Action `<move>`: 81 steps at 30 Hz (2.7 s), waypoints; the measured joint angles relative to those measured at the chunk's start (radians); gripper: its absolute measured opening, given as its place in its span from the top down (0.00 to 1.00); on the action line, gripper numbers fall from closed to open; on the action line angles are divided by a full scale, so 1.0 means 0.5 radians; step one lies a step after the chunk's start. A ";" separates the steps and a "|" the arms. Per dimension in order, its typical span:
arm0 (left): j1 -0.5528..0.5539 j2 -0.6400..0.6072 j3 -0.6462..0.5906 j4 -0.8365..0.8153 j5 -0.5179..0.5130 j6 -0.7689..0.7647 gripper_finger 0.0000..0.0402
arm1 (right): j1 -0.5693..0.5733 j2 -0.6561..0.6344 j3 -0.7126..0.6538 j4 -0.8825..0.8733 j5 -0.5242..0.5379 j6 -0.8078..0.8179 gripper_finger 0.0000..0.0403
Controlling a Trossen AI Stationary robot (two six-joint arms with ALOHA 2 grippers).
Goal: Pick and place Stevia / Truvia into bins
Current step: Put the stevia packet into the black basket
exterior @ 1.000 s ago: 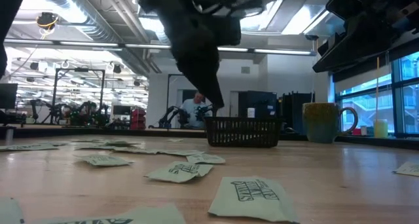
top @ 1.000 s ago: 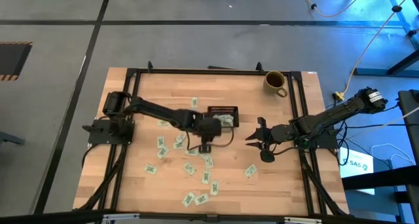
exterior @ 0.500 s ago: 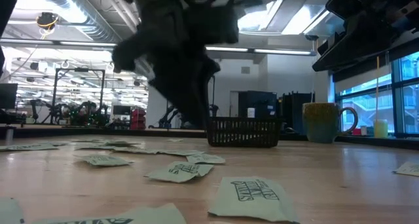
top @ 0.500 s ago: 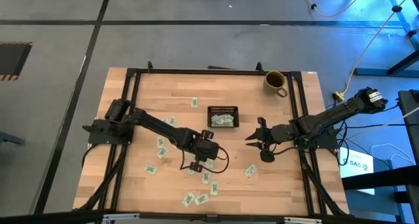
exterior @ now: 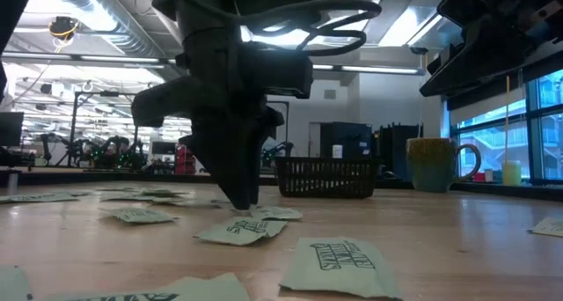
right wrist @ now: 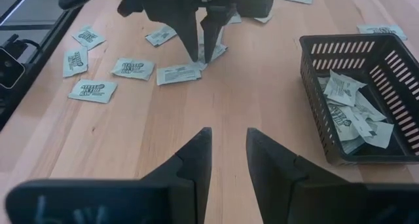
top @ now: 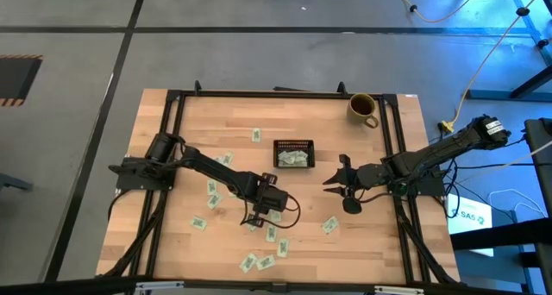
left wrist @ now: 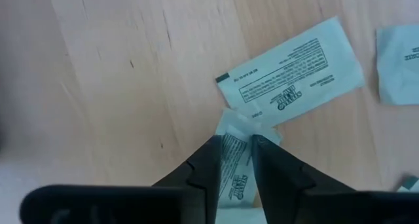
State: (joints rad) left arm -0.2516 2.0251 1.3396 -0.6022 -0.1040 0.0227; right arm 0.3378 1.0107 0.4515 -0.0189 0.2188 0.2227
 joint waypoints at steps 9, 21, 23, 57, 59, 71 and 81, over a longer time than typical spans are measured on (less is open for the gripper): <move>0.021 0.016 0.001 0.010 0.021 0.008 0.93 | 0.000 0.000 0.000 -0.002 0.000 0.002 0.75; 0.099 -0.088 0.068 0.006 -0.059 0.177 0.97 | 0.000 0.000 0.000 -0.006 0.000 -0.037 0.75; 0.134 -0.089 0.089 0.020 -0.142 0.189 0.97 | 0.000 0.000 0.000 -0.006 -0.001 -0.037 0.75; 0.679 -0.025 0.111 0.645 -0.115 0.242 0.96 | 0.000 0.000 0.001 -0.025 -0.001 -0.050 0.75; 0.679 -0.025 0.111 0.651 -0.117 0.242 0.96 | 0.000 0.004 0.002 -0.024 0.000 -0.047 0.75; 0.678 -0.026 0.111 0.646 -0.132 0.238 0.86 | 0.000 0.008 0.002 -0.018 -0.001 -0.037 0.75; 0.553 -0.121 0.114 0.553 -0.033 0.327 0.80 | 0.000 0.007 0.002 -0.018 -0.001 -0.037 0.75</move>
State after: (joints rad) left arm 0.0252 1.9647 1.3968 -0.3254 -0.1206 0.1860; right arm 0.3378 1.0143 0.4526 -0.0280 0.2185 0.2044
